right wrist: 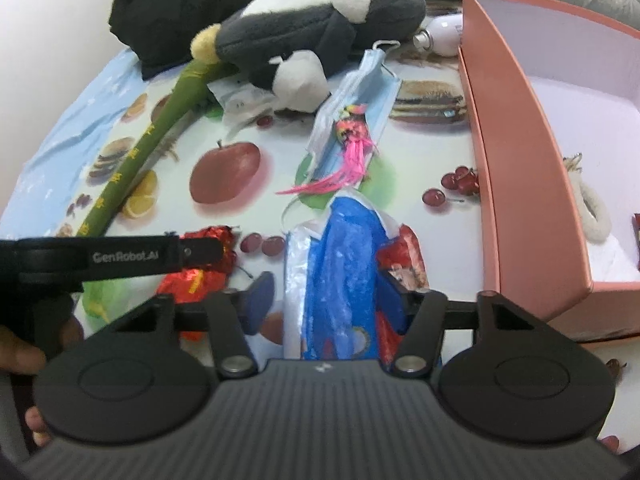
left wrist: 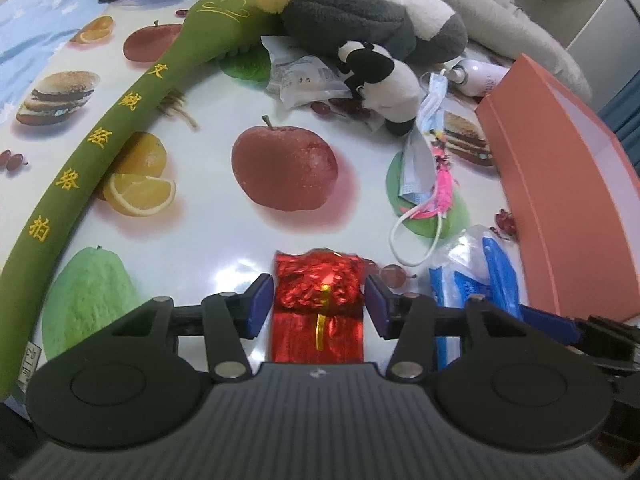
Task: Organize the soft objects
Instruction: 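Lift the red foil candy with the left gripper while the right lifts the blue bag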
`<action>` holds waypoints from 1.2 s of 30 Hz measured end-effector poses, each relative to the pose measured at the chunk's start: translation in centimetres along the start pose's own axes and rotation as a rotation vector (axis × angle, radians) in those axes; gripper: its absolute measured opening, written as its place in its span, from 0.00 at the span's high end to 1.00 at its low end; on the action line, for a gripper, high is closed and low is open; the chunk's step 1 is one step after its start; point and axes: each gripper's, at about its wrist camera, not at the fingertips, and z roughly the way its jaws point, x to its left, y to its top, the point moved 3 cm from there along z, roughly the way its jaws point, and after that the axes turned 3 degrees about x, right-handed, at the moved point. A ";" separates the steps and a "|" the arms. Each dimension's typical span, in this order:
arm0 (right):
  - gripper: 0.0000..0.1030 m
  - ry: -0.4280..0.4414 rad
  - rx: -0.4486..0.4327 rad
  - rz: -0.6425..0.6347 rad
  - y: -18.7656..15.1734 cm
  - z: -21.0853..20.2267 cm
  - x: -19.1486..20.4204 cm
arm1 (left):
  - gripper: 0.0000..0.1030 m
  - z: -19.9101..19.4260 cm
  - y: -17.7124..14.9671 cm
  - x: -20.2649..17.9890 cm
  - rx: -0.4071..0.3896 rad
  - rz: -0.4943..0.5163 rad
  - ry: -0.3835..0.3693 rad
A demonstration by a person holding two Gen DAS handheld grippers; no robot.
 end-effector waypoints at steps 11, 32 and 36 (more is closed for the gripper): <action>0.85 -0.014 0.019 0.025 -0.5 -0.1 -1.5 | 0.43 0.4 0.3 -1.2 -0.001 0.065 0.051; 0.68 -0.027 0.028 0.024 -0.9 0.5 -2.0 | 0.44 0.7 0.0 -1.6 -0.009 0.079 0.074; 0.71 -0.042 0.029 0.012 -0.8 0.8 -1.9 | 0.44 -0.1 0.0 -1.5 -0.018 0.079 0.068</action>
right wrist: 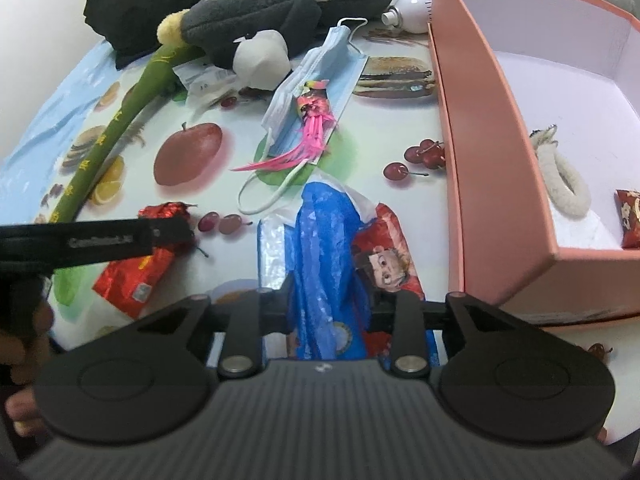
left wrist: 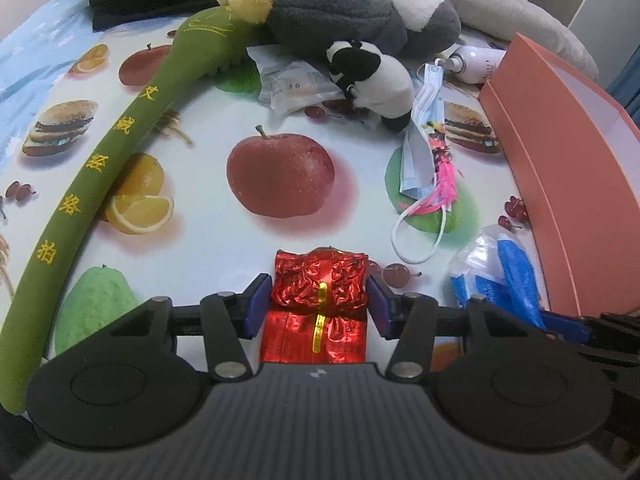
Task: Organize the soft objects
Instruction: 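Lift the red foil candy with the left gripper while the right lifts the blue bag, then carry both items into the pink box and open both grippers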
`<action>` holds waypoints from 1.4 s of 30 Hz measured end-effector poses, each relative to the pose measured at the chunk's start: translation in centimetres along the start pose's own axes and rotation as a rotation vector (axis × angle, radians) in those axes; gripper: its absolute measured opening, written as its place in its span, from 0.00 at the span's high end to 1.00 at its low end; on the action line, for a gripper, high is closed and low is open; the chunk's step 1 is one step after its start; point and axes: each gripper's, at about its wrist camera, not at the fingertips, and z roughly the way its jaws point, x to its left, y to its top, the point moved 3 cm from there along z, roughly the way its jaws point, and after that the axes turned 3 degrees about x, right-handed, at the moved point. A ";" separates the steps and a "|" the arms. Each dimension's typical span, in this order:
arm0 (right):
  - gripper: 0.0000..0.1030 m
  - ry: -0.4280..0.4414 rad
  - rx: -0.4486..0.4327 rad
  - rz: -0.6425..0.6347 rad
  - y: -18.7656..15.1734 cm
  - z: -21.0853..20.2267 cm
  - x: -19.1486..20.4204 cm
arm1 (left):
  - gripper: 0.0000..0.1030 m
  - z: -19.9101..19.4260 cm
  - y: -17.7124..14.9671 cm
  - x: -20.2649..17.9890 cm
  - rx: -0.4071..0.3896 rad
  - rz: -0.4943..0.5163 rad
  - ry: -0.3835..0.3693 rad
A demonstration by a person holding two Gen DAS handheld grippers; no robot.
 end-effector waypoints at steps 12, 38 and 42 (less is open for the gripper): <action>0.91 -0.006 -0.089 0.004 0.1 -4.0 1.0 | 0.44 -4.7 -0.5 -0.2 -0.047 0.016 -0.040; 0.90 -0.006 -0.373 0.015 2.0 -19.0 2.7 | 0.44 -19.5 2.3 -4.6 -0.267 0.111 -0.191; 0.90 -0.025 -0.407 0.029 2.3 -20.7 1.9 | 0.44 -20.7 3.1 -6.1 -0.291 0.128 -0.229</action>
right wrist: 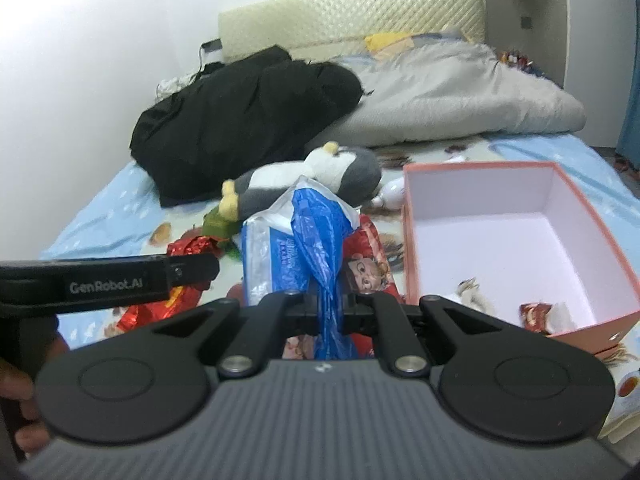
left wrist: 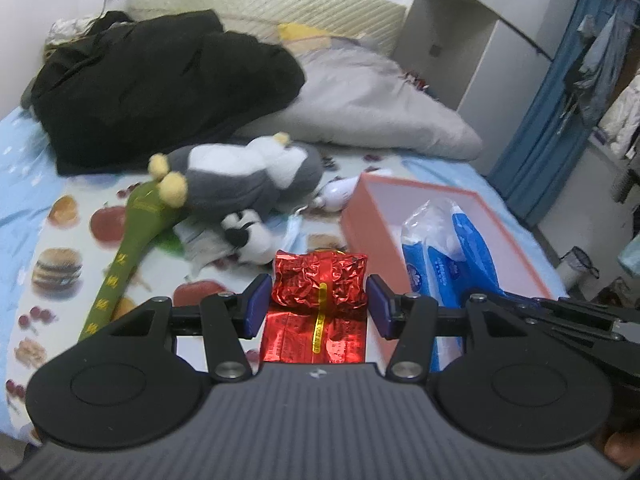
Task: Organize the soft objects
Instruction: 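Carry both items into the pink box and open both grippers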
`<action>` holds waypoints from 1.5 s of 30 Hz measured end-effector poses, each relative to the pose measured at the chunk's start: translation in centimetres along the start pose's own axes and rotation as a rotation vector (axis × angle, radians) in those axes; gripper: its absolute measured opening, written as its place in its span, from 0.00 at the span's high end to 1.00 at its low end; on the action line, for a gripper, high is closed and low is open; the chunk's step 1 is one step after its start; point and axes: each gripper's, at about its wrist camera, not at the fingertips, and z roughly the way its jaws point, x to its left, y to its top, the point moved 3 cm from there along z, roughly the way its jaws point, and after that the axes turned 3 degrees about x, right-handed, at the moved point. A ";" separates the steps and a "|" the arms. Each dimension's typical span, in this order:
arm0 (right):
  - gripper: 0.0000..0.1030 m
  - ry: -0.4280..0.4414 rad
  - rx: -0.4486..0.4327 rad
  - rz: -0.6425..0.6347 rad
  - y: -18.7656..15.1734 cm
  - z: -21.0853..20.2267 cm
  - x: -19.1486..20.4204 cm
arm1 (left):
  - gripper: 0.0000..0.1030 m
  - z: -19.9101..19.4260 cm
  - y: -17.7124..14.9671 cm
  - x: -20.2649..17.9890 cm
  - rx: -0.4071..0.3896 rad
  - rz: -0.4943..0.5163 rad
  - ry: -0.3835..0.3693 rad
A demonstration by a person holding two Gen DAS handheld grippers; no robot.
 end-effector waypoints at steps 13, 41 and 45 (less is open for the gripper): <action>0.90 -0.099 -0.052 0.095 1.6 -1.4 -6.8 | 0.44 3.9 2.6 -7.9 0.024 0.094 -0.111; 0.87 -0.172 0.161 0.304 0.8 11.9 -23.4 | 0.44 27.5 4.6 -18.2 0.297 0.206 -0.146; 0.87 -0.178 0.190 0.319 0.5 13.8 -24.6 | 0.42 29.9 4.3 -18.3 0.333 0.223 -0.142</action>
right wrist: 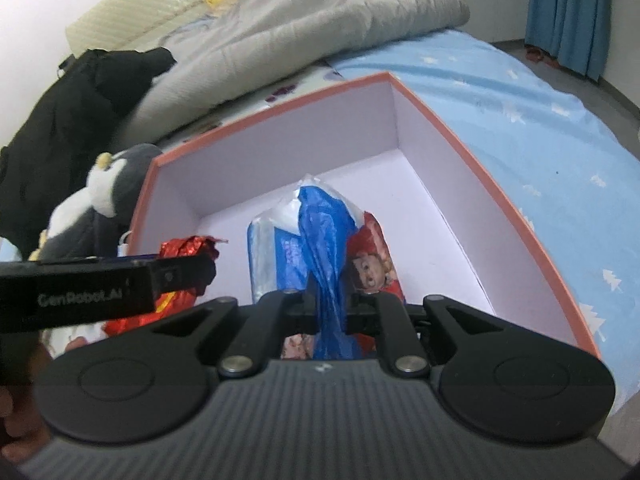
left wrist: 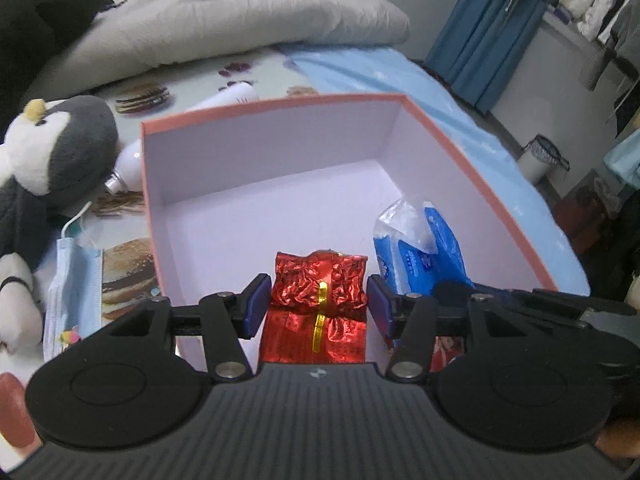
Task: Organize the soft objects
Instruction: 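Carry both items into the pink box and open both grippers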
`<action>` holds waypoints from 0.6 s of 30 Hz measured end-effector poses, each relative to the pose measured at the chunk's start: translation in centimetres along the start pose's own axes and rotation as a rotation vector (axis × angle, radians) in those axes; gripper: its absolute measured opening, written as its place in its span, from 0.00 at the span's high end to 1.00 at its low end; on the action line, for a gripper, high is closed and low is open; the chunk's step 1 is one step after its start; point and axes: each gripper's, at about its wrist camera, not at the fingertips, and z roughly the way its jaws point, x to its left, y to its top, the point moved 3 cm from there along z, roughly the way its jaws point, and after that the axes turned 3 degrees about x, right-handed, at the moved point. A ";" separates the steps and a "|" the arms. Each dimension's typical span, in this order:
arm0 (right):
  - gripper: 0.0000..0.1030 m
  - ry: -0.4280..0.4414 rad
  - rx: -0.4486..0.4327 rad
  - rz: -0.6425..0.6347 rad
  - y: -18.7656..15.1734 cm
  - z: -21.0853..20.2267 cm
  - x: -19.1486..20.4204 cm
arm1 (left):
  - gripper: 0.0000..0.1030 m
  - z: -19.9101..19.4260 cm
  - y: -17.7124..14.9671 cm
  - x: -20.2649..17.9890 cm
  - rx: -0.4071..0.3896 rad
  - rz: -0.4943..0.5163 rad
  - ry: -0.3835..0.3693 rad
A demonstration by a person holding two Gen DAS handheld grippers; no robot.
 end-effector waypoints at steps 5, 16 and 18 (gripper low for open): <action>0.72 -0.011 0.033 0.026 0.0 1.3 -0.4 | 0.36 1.4 0.6 -0.1 0.002 0.021 -0.009; 0.66 0.013 -0.017 0.041 -1.0 -2.1 0.3 | 0.36 -3.3 -0.3 -0.6 -0.055 0.046 0.009; 0.66 0.025 -0.035 0.043 -1.3 -3.5 0.7 | 0.36 -5.1 -0.9 -0.8 -0.074 0.050 0.010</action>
